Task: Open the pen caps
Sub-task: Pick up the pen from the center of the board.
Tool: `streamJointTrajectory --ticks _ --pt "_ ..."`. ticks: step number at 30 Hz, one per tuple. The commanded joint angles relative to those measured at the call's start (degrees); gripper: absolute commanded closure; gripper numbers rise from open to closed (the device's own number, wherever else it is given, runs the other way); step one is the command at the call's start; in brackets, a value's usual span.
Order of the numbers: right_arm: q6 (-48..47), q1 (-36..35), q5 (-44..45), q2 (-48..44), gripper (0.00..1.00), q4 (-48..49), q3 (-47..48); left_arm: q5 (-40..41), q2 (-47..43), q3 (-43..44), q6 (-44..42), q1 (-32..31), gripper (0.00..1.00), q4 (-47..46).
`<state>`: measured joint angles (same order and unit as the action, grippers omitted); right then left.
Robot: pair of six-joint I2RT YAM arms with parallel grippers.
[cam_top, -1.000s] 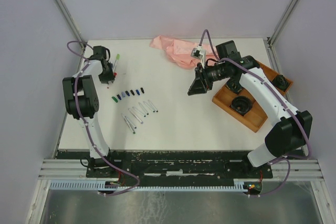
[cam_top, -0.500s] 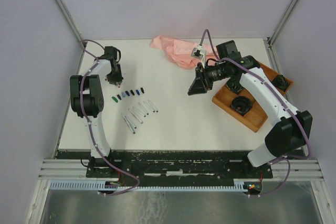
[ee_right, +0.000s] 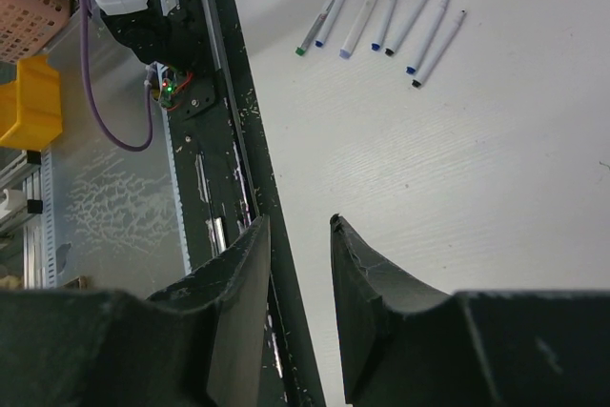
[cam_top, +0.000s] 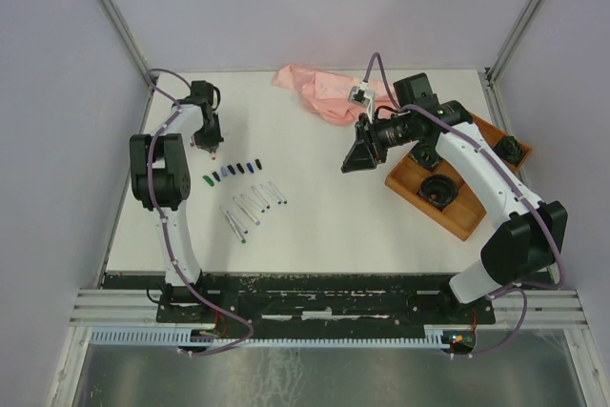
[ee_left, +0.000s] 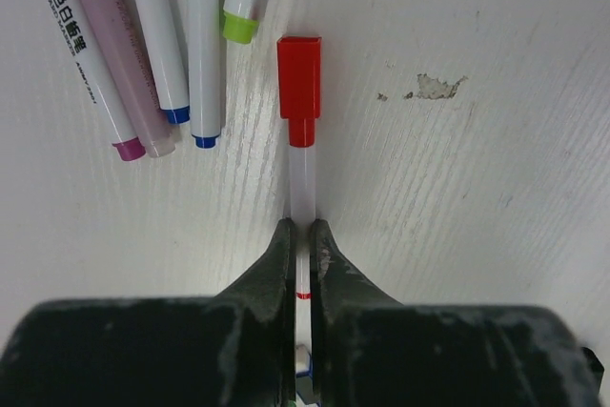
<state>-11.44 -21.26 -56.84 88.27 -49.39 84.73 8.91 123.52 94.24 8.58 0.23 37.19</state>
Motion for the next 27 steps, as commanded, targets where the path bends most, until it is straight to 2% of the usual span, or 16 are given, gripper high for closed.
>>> streamJointTrajectory --ticks 1,6,9,12,16,18,21,23,25,27 --pt "-0.5 0.16 -2.53 -0.86 0.61 1.53 0.02 -0.32 -1.26 2.31 -0.9 -0.85 0.97 1.0" --pt "-1.77 0.17 -4.77 -2.67 0.6 2.57 -1.17 -0.58 -9.27 1.13 -0.72 -3.9 0.97 -0.94" --pt "-2.34 0.16 -5.98 -4.28 0.6 3.98 -2.26 -4.09 -14.63 0.29 -0.58 -6.05 0.97 -1.32" --pt "-2.64 0.17 -6.67 -6.2 0.59 6.54 -3.99 -9.69 -18.77 0.05 -0.02 -8.72 0.97 -1.18" --pt "-6.77 0.16 -7.08 -9.81 0.58 10.64 -7.73 -25.04 -25.16 -3.6 3.64 -11.68 0.97 -3.74" --pt "-15.21 0.11 -8.62 -13.38 0.56 11.97 -11.59 -33.66 -28.81 -8.86 6.53 -13.46 0.97 -8.37" --pt "-38.23 0.03 -8.94 -20.56 0.44 12.48 -19.84 -43.33 -33.23 -17.49 10.08 -17.59 0.97 -15.81" --pt "-54.74 -0.03 -8.54 -20.73 0.43 1.15 -19.41 -46.98 -35.26 -23.25 11.86 -21.25 0.97 -18.93" --pt "-63.07 -0.09 -7.1 -20.86 0.43 -3.13 -19.68 -49.08 -36.85 -28.15 13.47 -24.3 0.97 -22.17" --pt "-66.52 -0.35 -4.94 -22.41 0.41 -2.38 -21.39 -50.89 -37.6 -32.74 15.84 -27.47 0.97 -26.18"
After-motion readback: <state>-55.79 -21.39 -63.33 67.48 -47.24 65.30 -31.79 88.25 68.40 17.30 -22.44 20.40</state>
